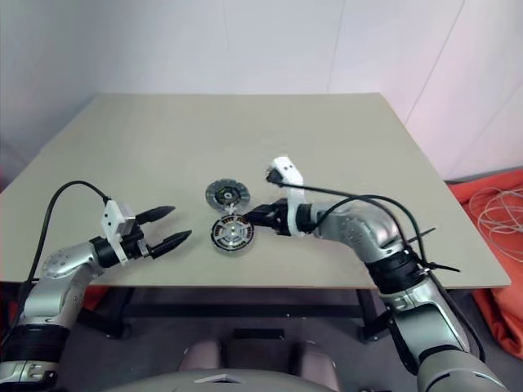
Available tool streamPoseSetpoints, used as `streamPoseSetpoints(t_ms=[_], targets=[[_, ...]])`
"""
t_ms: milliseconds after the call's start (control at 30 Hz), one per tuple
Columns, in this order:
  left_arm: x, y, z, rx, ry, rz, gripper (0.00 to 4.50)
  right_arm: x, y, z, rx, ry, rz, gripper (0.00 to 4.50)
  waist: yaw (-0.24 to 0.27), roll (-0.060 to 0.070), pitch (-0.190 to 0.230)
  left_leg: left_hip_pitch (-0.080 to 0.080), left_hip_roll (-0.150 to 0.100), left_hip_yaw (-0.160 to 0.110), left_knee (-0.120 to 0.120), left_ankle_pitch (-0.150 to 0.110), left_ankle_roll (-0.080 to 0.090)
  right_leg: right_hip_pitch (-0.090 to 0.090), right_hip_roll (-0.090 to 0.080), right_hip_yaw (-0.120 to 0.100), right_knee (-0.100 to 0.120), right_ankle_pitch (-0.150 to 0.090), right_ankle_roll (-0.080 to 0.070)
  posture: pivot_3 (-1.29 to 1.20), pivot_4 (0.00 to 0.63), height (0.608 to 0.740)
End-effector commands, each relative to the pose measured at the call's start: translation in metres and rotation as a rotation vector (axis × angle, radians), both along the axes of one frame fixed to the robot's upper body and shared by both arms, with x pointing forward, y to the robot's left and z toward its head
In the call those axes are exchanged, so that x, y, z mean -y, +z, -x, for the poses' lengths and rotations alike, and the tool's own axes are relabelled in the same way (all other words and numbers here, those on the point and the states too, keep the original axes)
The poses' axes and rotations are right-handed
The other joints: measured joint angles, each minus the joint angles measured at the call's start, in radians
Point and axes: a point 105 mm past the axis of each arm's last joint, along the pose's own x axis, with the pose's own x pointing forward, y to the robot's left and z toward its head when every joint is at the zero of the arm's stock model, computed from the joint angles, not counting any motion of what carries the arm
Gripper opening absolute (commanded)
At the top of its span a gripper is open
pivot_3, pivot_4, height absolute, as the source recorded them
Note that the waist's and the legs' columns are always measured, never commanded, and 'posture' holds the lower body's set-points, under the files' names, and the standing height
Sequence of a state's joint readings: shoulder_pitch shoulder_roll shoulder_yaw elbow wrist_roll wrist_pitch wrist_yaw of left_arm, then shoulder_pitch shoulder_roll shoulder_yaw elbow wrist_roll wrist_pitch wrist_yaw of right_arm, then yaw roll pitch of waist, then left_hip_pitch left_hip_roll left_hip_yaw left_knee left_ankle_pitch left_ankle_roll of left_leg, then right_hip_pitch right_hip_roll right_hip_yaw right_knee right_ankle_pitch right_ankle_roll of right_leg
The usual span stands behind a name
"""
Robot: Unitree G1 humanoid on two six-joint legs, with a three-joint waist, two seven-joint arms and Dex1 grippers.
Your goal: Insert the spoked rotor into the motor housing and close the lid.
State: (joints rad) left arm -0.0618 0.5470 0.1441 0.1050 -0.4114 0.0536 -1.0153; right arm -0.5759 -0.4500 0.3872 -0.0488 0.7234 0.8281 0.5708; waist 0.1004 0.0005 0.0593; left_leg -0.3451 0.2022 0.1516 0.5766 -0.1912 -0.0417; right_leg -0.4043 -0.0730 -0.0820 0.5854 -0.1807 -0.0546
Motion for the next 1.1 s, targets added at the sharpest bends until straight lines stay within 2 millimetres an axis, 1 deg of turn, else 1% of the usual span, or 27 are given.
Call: streamPoseSetpoints(t_ms=[33, 133, 300, 433, 467, 533, 633, 733, 800, 933, 1100], targets=[[0.002, 0.01, -0.001, 0.04, -0.001, 0.002, 4.5, -0.013, 0.019, -0.002, 0.135, 0.09, -0.039, 0.03, -0.001, 0.0, 0.0, 0.0, 0.0, 0.0, 0.0, 0.0, 0.0, 0.0, 0.0, 0.0, 0.001, 0.0, 0.0, 0.0, 0.0, 0.74], [0.002, 0.011, -0.002, 0.046, 0.004, 0.002, 4.5, -0.019, 0.015, -0.004, 0.194, 0.142, -0.021, 0.03, -0.003, 0.0, 0.0, 0.0, 0.0, 0.0, 0.0, 0.0, 0.0, 0.0, 0.0, 0.001, 0.002, 0.0, -0.001, 0.0, 0.0, 0.74], [0.001, 0.011, -0.003, 0.048, 0.005, -0.001, 4.5, -0.025, 0.013, -0.013, 0.23, 0.156, -0.015, 0.03, -0.006, 0.0, 0.0, 0.002, 0.0, 0.0, 0.0, 0.0, 0.0, 0.001, 0.0, 0.001, 0.003, 0.0, -0.001, 0.0, 0.0, 0.74], [0.003, 0.012, -0.005, 0.052, 0.006, 0.001, 4.5, -0.031, 0.005, -0.017, 0.169, 0.142, -0.051, 0.03, -0.006, 0.0, 0.0, 0.004, 0.0, 0.0, 0.001, 0.0, 0.0, 0.002, 0.0, 0.002, 0.003, 0.0, -0.001, 0.0, 0.0, 0.74], [0.003, 0.012, -0.005, 0.053, 0.006, 0.002, 4.5, -0.031, 0.001, -0.018, 0.157, 0.141, -0.043, 0.03, -0.006, 0.0, 0.0, 0.004, 0.0, 0.0, 0.001, 0.0, 0.0, 0.003, 0.0, 0.002, 0.003, 0.0, -0.001, 0.0, 0.0, 0.74], [0.003, 0.013, -0.005, 0.053, 0.005, 0.002, 4.5, -0.031, -0.015, -0.016, 0.141, 0.16, 0.01, 0.03, -0.005, 0.0, 0.0, 0.004, 0.0, 0.0, 0.001, 0.0, 0.0, 0.003, 0.0, 0.002, 0.003, 0.0, -0.001, 0.0, 0.0, 0.74], [0.003, 0.013, -0.005, 0.054, 0.006, 0.0, 4.5, -0.027, -0.044, -0.01, 0.086, 0.197, 0.098, 0.03, -0.006, 0.0, 0.0, 0.005, 0.0, 0.0, 0.001, 0.0, 0.0, 0.004, 0.0, 0.002, 0.004, 0.0, -0.001, 0.0, 0.0, 0.74], [0.003, 0.013, -0.005, 0.053, 0.008, 0.0, 4.5, -0.021, -0.062, -0.008, 0.075, 0.205, 0.171, 0.03, -0.007, 0.0, 0.0, 0.005, 0.0, 0.001, 0.001, 0.0, 0.0, 0.005, 0.0, 0.002, 0.005, 0.0, -0.001, 0.0, 0.0, 0.74], [0.003, 0.013, -0.005, 0.053, 0.009, -0.001, 4.5, -0.022, -0.06, -0.009, 0.079, 0.207, 0.164, 0.03, -0.007, 0.0, 0.0, 0.012, 0.001, 0.001, 0.0, 0.0, 0.0, 0.01, 0.0, 0.002, 0.005, 0.0, -0.002, 0.0, 0.0, 0.74], [0.003, 0.013, -0.005, 0.051, 0.01, 0.0, 4.5, -0.025, -0.045, -0.013, 0.099, 0.192, 0.115, 0.03, -0.008, 0.0, 0.0, 0.014, 0.001, 0.0, 0.0, 0.0, 0.0, 0.014, 0.0, 0.002, 0.003, 0.0, -0.001, 0.0, 0.0, 0.74], [0.003, 0.013, -0.005, 0.051, 0.013, 0.002, 4.5, -0.023, -0.016, -0.02, 0.149, 0.158, 0.046, 0.03, -0.006, 0.0, 0.0, 0.015, 0.001, -0.001, 0.001, 0.0, 0.0, 0.013, 0.0, 0.002, 0.003, 0.0, -0.001, 0.0, 0.0, 0.74]])
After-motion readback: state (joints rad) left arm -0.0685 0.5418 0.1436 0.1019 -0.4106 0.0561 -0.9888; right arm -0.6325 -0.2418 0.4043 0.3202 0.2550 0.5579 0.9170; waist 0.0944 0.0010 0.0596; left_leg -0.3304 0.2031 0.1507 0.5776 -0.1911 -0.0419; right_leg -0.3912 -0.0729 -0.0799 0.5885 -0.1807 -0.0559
